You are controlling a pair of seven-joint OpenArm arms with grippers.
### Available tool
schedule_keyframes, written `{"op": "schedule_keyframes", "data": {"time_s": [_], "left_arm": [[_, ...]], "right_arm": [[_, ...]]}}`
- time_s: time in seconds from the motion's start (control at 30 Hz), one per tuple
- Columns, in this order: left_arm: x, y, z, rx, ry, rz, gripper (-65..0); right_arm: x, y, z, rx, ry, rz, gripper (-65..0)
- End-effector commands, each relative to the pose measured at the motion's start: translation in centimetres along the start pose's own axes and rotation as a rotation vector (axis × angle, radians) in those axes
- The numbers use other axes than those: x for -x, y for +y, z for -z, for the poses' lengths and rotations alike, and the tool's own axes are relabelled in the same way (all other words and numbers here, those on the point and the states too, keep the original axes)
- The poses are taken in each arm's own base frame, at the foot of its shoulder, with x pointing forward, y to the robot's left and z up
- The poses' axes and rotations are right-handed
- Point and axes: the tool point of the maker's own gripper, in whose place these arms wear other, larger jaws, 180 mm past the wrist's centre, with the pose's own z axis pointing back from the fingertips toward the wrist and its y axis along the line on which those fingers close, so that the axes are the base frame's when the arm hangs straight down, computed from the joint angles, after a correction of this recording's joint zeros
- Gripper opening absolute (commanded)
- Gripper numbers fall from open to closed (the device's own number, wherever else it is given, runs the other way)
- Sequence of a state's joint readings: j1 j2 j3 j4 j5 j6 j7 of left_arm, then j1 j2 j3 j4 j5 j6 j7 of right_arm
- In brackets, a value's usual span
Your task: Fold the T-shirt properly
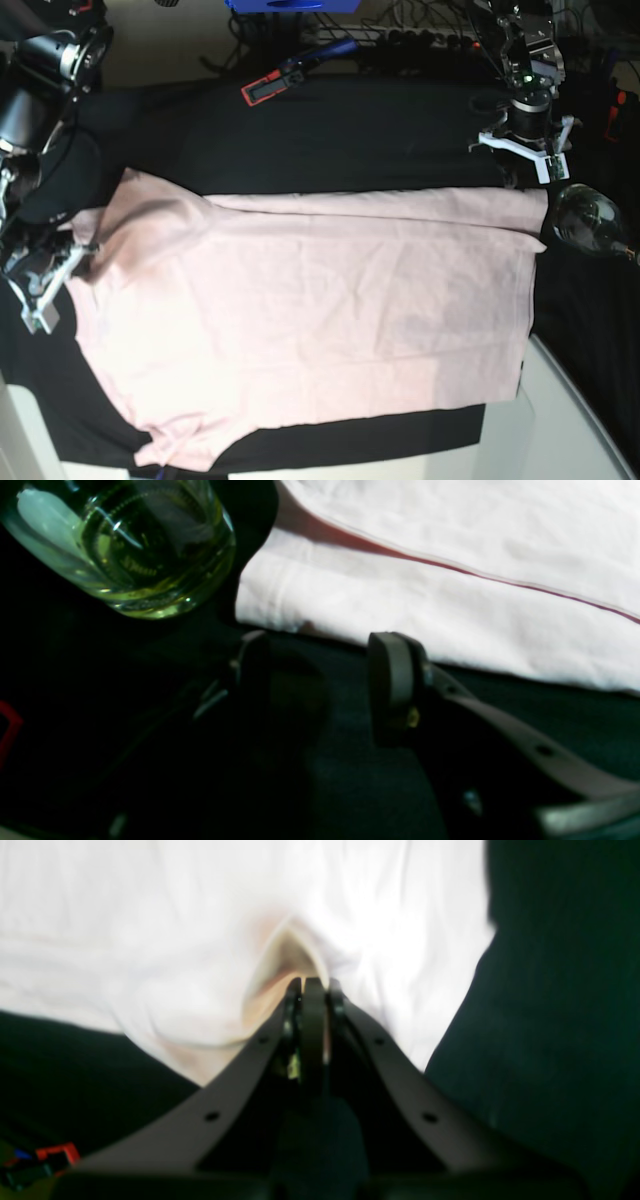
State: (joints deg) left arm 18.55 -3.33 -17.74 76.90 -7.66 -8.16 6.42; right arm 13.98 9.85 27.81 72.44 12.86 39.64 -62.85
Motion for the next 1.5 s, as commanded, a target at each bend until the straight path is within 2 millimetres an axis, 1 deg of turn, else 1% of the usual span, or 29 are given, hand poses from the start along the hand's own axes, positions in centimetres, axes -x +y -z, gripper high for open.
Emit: {"op": "schedule_keyframes", "data": {"time_s": [0.0, 0.1, 0.23, 0.37, 0.5, 0.7, 0.77, 0.87, 1.07, 1.13, 1.27, 1.33, 1.47], "left_arm": [[-1.3, 0.3, 0.0, -0.005, -0.047, 0.003, -34.9], [-1.3, 0.3, 0.0, -0.005, -0.046, 0.002, -34.9], [-1.3, 0.3, 0.0, -0.005, -0.046, 0.002, -34.9], [-1.2, 0.3, 0.0, -0.005, -0.044, 0.001, -34.9], [-1.2, 0.2, 0.0, -0.004, -0.044, -0.001, -34.9], [-1.1, 0.1, -0.1, -0.004, -0.043, -0.002, -34.9], [-1.1, 0.1, -0.1, -0.004, -0.043, -0.002, -34.9], [-1.1, 0.1, -0.1, -0.004, -0.043, -0.002, -34.9], [-0.9, 0.4, -0.2, -0.005, -0.037, 0.004, -34.9], [-0.8, 0.4, -0.3, -0.006, -0.035, 0.005, -34.9], [-0.7, 0.5, -0.3, -0.006, -0.032, 0.008, -34.9], [-0.6, 0.5, -0.3, -0.006, -0.031, 0.007, -34.9], [-0.6, 0.5, -0.3, -0.006, -0.031, 0.007, -34.9]], "right_arm": [[-2.7, -0.3, -0.8, 0.007, -0.059, -0.031, -64.9], [-4.3, 0.4, -0.8, -0.002, -0.078, -0.061, -64.9], [-5.8, 1.2, -0.4, -0.024, -0.085, -0.084, -64.9], [-6.1, 1.7, 0.9, -0.074, -0.055, -0.043, -64.9], [-6.8, 2.1, 1.6, -0.104, -0.046, -0.023, -64.9], [-7.4, 5.0, 2.6, -0.163, -0.054, -0.023, -64.9], [-8.5, 5.7, 2.5, -0.173, -0.071, -0.031, -64.9], [-9.5, 6.4, 2.8, -0.199, -0.075, -0.024, -64.9], [-11.5, 7.1, 3.8, -0.254, -0.115, 0.013, -64.9], [-11.9, 6.7, 3.9, -0.257, -0.129, 0.027, -64.9], [-13.1, 6.5, 4.5, -0.259, -0.175, 0.093, -64.9], [-13.4, 5.8, 4.5, -0.256, -0.188, 0.112, -64.9], [-14.6, 5.7, 4.4, -0.264, -0.228, 0.128, -64.9]]}}
